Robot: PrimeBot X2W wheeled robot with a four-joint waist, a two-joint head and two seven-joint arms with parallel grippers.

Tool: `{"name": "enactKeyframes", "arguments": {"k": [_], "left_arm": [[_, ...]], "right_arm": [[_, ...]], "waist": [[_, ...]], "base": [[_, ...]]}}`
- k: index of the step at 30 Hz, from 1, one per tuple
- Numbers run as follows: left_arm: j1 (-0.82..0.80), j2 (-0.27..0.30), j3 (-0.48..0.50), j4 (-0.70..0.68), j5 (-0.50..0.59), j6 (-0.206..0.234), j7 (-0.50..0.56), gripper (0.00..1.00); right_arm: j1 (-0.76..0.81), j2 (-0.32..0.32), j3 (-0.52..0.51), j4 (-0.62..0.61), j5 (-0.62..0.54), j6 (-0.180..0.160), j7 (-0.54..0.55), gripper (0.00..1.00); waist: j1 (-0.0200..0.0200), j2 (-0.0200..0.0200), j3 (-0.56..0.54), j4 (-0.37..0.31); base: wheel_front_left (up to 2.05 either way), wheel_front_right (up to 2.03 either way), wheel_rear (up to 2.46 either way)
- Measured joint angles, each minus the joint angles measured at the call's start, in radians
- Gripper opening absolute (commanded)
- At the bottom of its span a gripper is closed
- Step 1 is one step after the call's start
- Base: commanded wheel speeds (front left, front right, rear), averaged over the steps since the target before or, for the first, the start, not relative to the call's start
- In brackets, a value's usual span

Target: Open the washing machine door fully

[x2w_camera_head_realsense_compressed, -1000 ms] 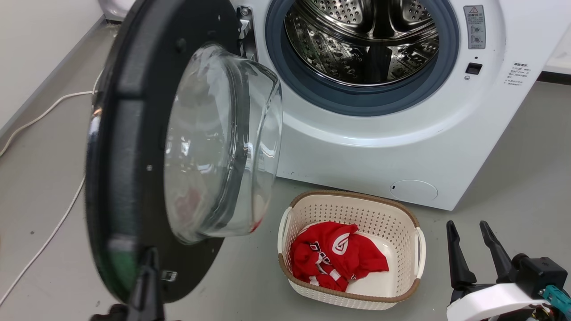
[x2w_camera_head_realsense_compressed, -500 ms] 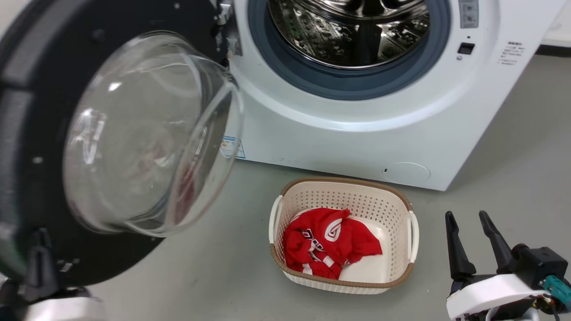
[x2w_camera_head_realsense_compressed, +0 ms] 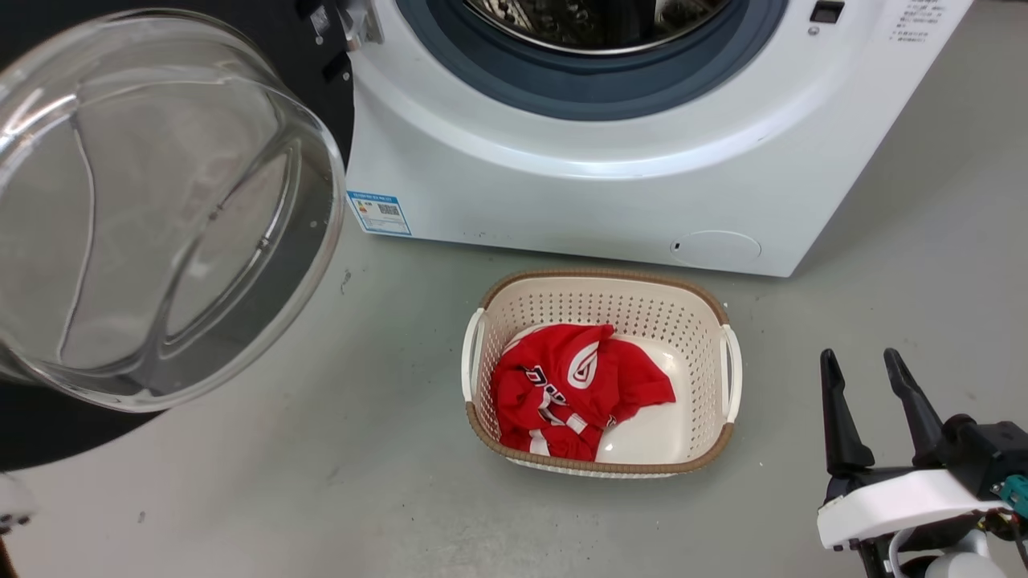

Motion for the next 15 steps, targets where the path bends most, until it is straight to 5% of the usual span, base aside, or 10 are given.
{"name": "enactKeyframes", "arguments": {"k": [15], "left_arm": [[-0.177, 0.137, 0.09, 0.269, 0.016, -0.068, -0.001, 0.0]], "right_arm": [[-0.031, 0.0, -0.002, -0.008, -0.015, 0.0, 0.0, 1.0]], "waist": [[0.0, 0.0, 0.045, -0.014]], "base": [[0.0, 0.0, 0.0]]}}
